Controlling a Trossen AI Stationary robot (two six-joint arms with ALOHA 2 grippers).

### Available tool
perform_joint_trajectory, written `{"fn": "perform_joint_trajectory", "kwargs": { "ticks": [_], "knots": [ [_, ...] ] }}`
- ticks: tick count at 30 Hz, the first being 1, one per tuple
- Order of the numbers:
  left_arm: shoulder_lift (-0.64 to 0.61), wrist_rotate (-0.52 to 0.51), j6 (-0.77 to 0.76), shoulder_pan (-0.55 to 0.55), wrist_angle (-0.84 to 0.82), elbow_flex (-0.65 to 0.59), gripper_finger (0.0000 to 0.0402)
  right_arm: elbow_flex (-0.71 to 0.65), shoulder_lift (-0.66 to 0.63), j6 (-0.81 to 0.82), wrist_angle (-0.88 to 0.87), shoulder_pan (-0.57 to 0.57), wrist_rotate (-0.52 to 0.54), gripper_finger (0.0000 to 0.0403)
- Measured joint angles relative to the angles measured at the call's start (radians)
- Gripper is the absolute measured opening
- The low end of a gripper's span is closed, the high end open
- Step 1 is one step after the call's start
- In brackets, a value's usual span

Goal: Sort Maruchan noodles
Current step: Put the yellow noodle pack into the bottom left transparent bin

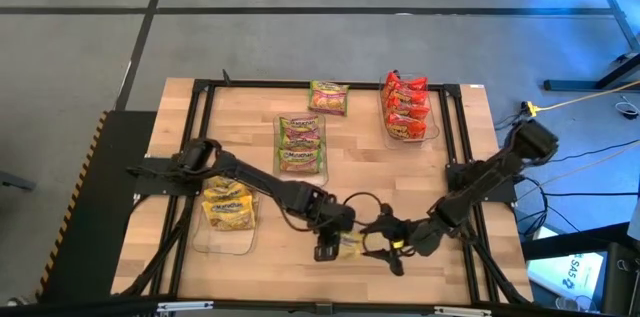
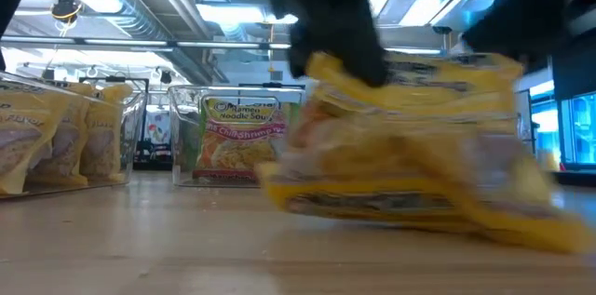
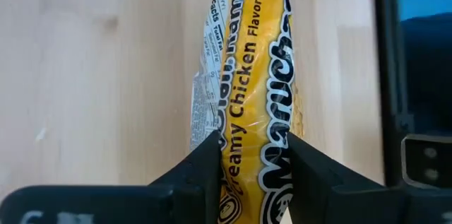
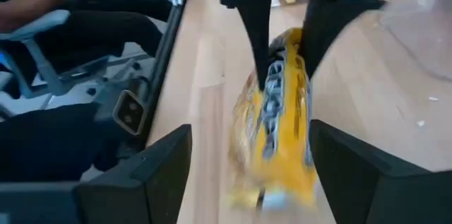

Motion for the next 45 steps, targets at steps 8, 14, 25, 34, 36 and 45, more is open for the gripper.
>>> {"fn": "perform_joint_trajectory", "kwargs": {
  "ticks": [8, 14, 25, 34, 36, 45],
  "knots": [
    [-0.048, -0.088, -0.075, -0.113, -0.079, 0.000, 0.0108, -0.001, -0.139, 0.027, -0.155, 0.072, 0.118, 0.0257],
    [-0.145, -0.209, -0.112, -0.192, -0.175, 0.000, 0.0108, -0.001, -0.141, 0.061, -0.160, 0.074, 0.149, 0.0257],
    [-0.359, -0.505, -0.444, -0.428, -0.538, 0.001, 0.0109, -0.002, -0.141, 0.097, -0.162, 0.068, 0.150, 0.0257],
    [-0.486, -0.670, -0.929, -0.689, -0.899, 0.002, 0.0110, -0.002, -0.137, 0.143, -0.157, 0.066, 0.150, 0.0257],
    [-0.486, -0.683, -1.026, -0.745, -0.955, 0.000, 0.0110, -0.002, -0.137, 0.154, -0.157, 0.060, 0.157, 0.0257],
    [-0.521, -0.686, -1.297, -0.863, -0.953, -0.215, 0.0111, -0.002, -0.137, 0.156, -0.163, 0.025, 0.129, 0.0257]
  ]
}}
